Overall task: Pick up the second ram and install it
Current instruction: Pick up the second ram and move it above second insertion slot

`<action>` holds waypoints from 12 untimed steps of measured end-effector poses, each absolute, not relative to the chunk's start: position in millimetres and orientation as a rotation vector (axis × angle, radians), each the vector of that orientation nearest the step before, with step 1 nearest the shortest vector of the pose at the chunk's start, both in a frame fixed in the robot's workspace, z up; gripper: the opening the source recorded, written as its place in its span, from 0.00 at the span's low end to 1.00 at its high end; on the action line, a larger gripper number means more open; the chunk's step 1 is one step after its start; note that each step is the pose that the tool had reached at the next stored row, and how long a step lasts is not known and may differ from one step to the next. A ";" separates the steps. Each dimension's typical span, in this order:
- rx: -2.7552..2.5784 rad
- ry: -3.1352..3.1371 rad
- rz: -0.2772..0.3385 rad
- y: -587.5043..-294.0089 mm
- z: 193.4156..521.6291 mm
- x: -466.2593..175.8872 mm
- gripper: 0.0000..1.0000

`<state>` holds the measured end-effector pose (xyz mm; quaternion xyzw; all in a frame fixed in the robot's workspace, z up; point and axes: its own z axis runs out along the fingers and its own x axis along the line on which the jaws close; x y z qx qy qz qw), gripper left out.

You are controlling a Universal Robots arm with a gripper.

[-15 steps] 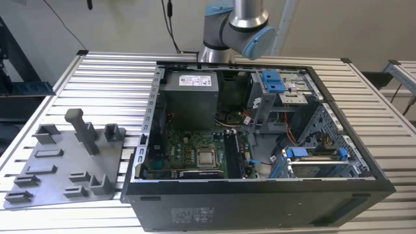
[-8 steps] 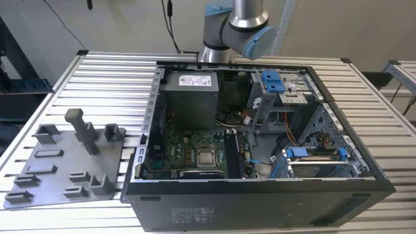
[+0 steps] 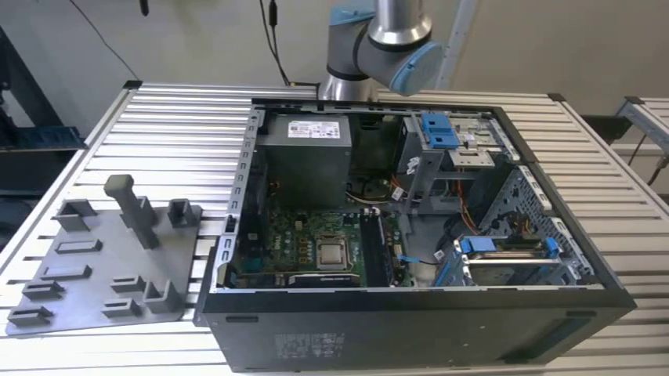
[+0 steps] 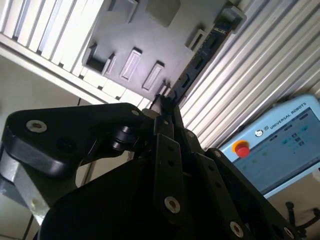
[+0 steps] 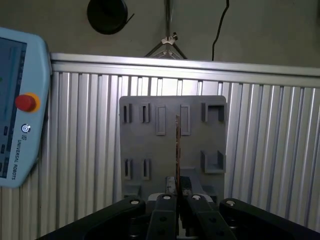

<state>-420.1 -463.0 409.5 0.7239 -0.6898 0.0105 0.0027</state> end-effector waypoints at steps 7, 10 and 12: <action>2.270 -2.163 0.033 -463.0 409.3 -407.7 0.14; 2.270 -2.163 0.032 -463.1 409.3 -401.2 0.14; 2.270 -2.163 0.032 -463.2 409.4 -397.0 0.14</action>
